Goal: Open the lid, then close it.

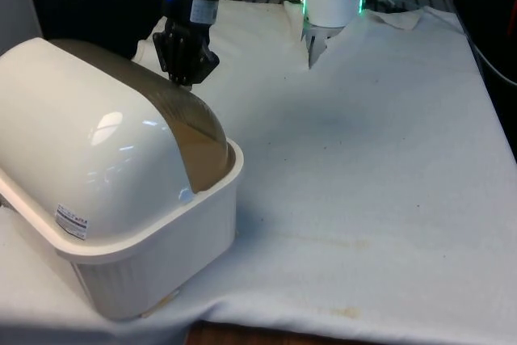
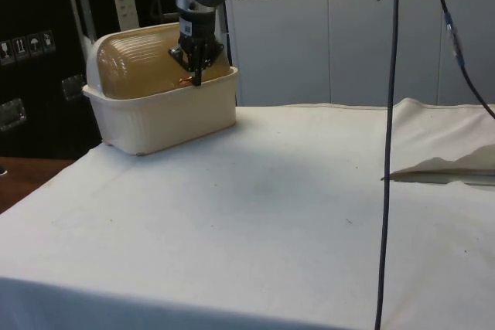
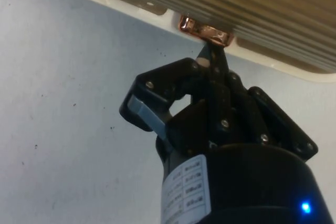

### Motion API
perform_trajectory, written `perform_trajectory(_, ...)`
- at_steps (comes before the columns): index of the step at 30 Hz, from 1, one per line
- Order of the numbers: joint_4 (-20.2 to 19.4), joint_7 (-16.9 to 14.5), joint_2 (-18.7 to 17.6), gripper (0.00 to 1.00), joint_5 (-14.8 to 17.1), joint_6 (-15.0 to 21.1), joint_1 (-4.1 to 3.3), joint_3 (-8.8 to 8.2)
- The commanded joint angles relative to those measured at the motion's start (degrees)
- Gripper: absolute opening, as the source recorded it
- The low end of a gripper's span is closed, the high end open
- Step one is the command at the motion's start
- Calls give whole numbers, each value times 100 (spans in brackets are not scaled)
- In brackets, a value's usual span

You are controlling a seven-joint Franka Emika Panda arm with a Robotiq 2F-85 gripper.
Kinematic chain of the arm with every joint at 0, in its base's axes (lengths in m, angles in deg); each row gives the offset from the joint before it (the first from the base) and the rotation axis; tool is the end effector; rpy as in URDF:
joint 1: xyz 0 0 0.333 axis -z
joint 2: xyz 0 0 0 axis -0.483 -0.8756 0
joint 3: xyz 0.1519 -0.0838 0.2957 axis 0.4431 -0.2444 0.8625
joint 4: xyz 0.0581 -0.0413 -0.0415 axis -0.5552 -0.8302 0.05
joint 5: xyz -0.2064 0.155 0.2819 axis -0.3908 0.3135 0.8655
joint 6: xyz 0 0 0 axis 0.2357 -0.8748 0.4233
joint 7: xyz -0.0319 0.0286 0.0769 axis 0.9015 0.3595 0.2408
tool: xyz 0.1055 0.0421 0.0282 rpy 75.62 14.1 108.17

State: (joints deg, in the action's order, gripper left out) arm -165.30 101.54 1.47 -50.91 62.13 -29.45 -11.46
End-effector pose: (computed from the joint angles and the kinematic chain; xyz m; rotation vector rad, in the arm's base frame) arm 0.6592 -0.1733 0.3187 2.8422 -0.9494 0.4735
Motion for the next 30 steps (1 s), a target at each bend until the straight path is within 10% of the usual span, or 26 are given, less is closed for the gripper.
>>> perform_trajectory(1,17,0,0,0,69,-46,40,34)
perform_trajectory(30,29,997,69,0,-476,275,-97,-189)
